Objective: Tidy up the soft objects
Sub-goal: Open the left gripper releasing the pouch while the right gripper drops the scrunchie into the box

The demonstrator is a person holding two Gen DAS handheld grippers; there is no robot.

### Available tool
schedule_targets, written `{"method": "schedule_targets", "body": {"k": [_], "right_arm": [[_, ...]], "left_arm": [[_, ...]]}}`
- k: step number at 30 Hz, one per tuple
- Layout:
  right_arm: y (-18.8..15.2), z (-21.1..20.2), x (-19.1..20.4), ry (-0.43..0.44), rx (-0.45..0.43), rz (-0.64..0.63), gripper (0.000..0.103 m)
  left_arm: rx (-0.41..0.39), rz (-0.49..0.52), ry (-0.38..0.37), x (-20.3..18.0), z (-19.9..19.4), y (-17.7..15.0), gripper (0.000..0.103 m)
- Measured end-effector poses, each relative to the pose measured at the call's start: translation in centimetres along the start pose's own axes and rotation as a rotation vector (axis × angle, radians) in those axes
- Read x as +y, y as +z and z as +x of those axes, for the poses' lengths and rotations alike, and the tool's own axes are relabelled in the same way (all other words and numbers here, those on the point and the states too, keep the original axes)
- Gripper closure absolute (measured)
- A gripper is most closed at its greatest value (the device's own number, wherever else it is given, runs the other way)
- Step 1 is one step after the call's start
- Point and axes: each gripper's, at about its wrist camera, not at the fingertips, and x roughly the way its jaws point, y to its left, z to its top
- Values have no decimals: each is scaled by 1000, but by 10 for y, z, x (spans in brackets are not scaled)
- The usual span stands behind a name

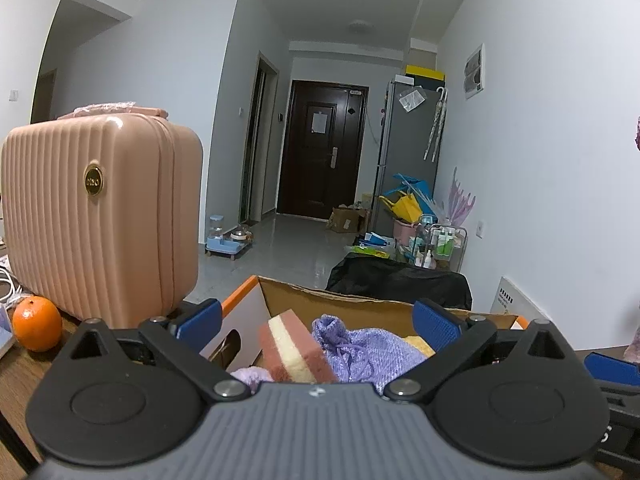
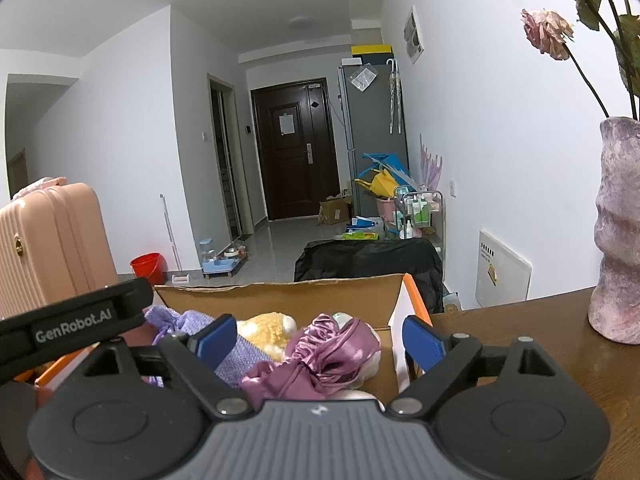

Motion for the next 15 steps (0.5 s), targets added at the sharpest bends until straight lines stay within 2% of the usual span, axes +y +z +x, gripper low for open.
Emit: {"method": "schedule_targets", "body": {"k": [15], "right_arm": [[-8,-16,-5,6,49,-3,12]], "left_arm": [[23,-22,7,30,-7,-1,0]]}}
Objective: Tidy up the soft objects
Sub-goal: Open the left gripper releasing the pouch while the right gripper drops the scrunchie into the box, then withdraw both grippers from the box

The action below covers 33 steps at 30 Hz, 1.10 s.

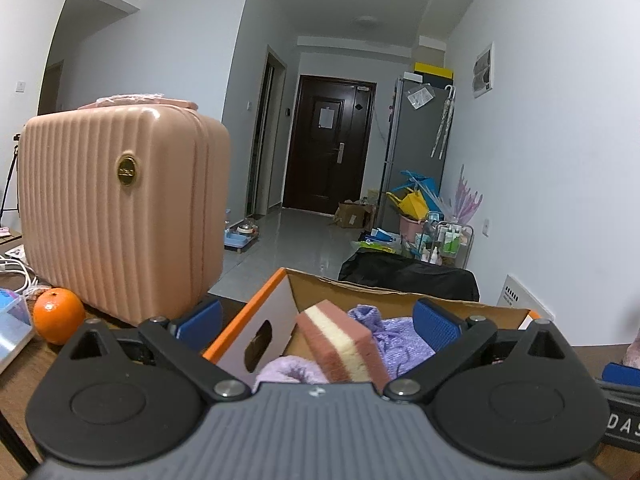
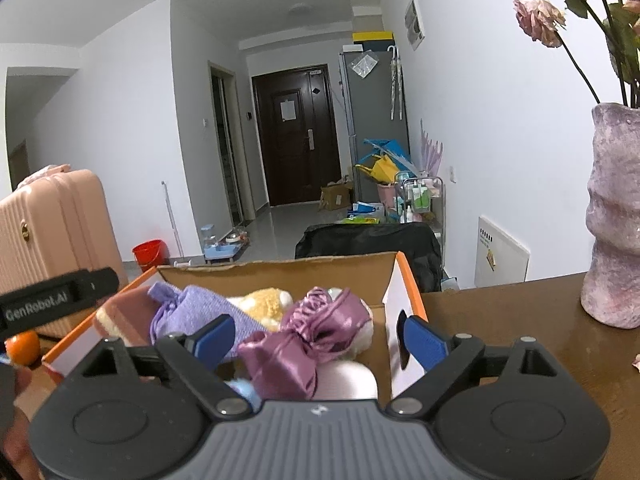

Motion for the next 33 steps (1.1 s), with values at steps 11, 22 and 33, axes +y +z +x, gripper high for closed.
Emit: {"method": "schedule_targets", "body": {"k": [11,22,33], "right_arm": [[-30,-22,8,-50,-26,-108,12],[-51,-34,15,-65,-58,-173,9],[-64,-63,10,-51,-4,-121,8]], "left_arm": [[-8,30,-8,13,-20,-4,0],[-9,64,-15,20,-37,-11,0],[4,63,-16,37,-63,-18,0]]}}
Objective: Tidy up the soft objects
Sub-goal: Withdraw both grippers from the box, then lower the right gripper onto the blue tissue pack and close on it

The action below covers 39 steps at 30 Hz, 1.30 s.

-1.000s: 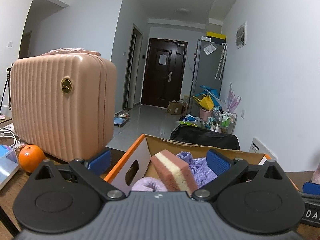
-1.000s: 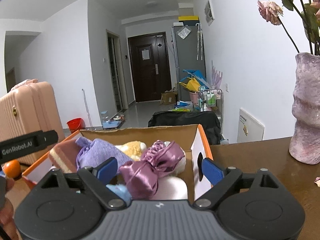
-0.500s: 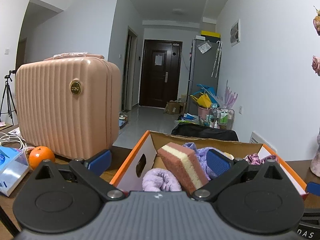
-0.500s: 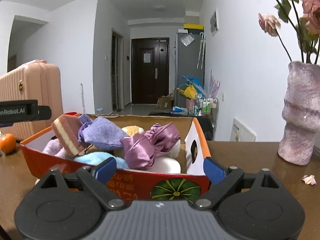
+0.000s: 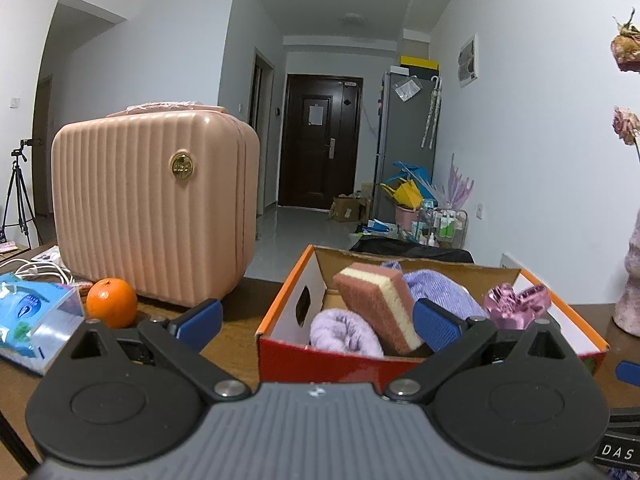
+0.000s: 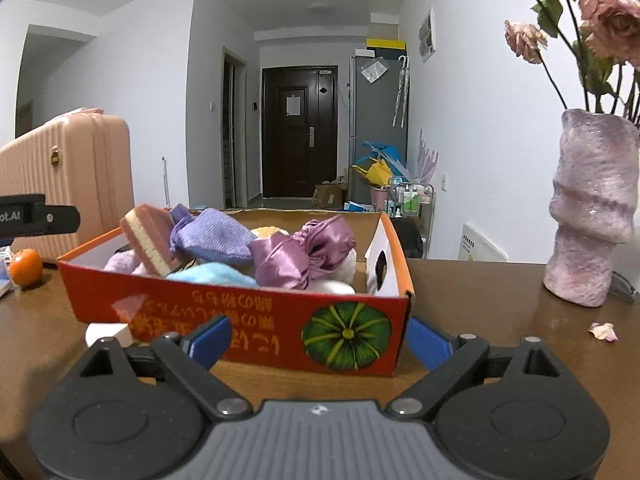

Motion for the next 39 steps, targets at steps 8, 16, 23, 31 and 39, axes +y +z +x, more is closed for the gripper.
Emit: {"method": "schedule_targets", "body": {"k": [8,16,23,31,39], "right_arm": [[-17,-45,9,-2,10,-6,8],[-33,-119,17,-43,-99,29,2],[-53,-173,20,-25,-70,6,0],[-72,-216,33,2,-38,-45,0],[-86,-253,42,-12,-39,-52,0]], "left_arm": [[64,23,-56,11,-31,-15,0],[108,38,-102,21,-82,-32,0],[125,69,-146,29,-138,-48,0],[134,83,-180,36,-183,-58,0],[139,90,-192,45,-218,-66,0]]}}
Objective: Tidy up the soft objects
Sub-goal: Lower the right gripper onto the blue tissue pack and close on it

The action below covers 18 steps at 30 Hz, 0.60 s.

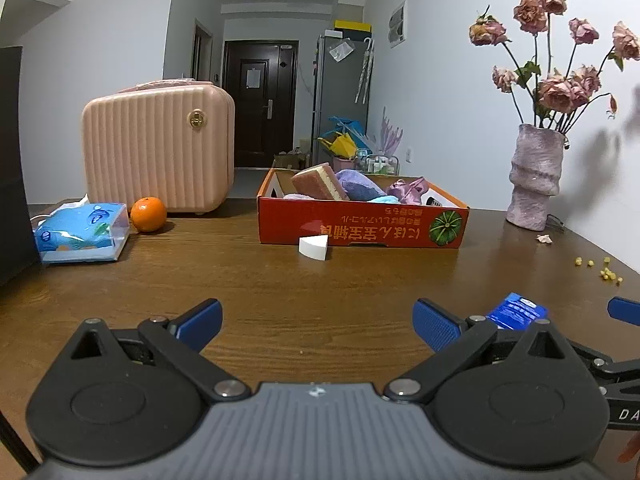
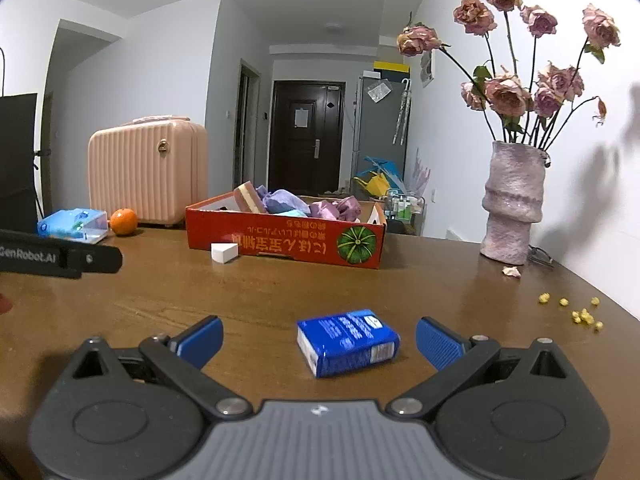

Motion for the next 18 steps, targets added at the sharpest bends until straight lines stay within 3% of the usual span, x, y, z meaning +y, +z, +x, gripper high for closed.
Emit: {"method": "schedule_targets", "body": {"k": [9,18], "right_arm": [[-4,-12,1,-13,7,3,0],[-3,-4,-3,-15,45,17,0]], "left_arm": [[-16,25,-13,1,-31,-12,0],[-10,34,-12,-1,-31,-14,0]]}}
